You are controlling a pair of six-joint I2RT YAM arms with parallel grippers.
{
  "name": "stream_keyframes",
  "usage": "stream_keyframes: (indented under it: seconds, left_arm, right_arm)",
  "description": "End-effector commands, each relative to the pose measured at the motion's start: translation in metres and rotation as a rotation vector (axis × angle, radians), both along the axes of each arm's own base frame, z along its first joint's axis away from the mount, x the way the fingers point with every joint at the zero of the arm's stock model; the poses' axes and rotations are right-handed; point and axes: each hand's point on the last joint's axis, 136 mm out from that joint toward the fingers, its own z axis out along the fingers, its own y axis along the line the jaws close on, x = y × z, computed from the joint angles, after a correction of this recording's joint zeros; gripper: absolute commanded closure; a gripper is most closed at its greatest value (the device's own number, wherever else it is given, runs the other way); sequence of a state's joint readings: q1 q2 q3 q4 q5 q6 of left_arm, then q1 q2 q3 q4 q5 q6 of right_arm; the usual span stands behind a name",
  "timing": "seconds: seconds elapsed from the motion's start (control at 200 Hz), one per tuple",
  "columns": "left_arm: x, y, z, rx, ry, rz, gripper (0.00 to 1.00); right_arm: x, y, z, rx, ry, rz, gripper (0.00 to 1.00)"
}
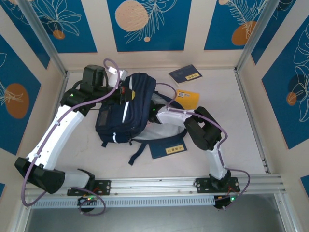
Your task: Pack the student bag
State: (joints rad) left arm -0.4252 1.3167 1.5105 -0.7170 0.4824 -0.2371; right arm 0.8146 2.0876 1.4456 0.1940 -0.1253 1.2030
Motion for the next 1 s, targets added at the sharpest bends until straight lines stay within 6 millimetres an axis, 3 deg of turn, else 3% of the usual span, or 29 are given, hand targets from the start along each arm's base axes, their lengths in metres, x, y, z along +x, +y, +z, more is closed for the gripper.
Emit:
stream_keyframes:
  seconds: [0.0, 0.44, 0.66, 0.755, 0.995]
  left_arm:
    - [0.001, -0.010, 0.079, -0.157, -0.278, -0.075, 1.00]
    - [0.014, 0.012, 0.066, -0.118, -0.258, 0.045, 1.00]
    - [0.020, 0.031, 0.065, -0.098, -0.267, 0.141, 1.00]
    - [0.021, 0.036, 0.063, -0.089, -0.262, 0.169, 1.00]
    - [0.026, 0.045, 0.055, -0.067, -0.248, 0.215, 1.00]
  right_arm:
    - [0.000, -0.001, 0.003, -0.017, -0.041, 0.018, 0.07]
    - [-0.019, -0.024, 0.043, 0.025, -0.177, 0.099, 0.01]
    - [-0.027, -0.036, 0.045, 0.030, -0.177, 0.106, 0.01]
    - [-0.025, -0.049, 0.036, -0.015, -0.162, 0.061, 0.01]
    - [-0.023, -0.073, 0.042, -0.005, -0.184, 0.016, 0.00]
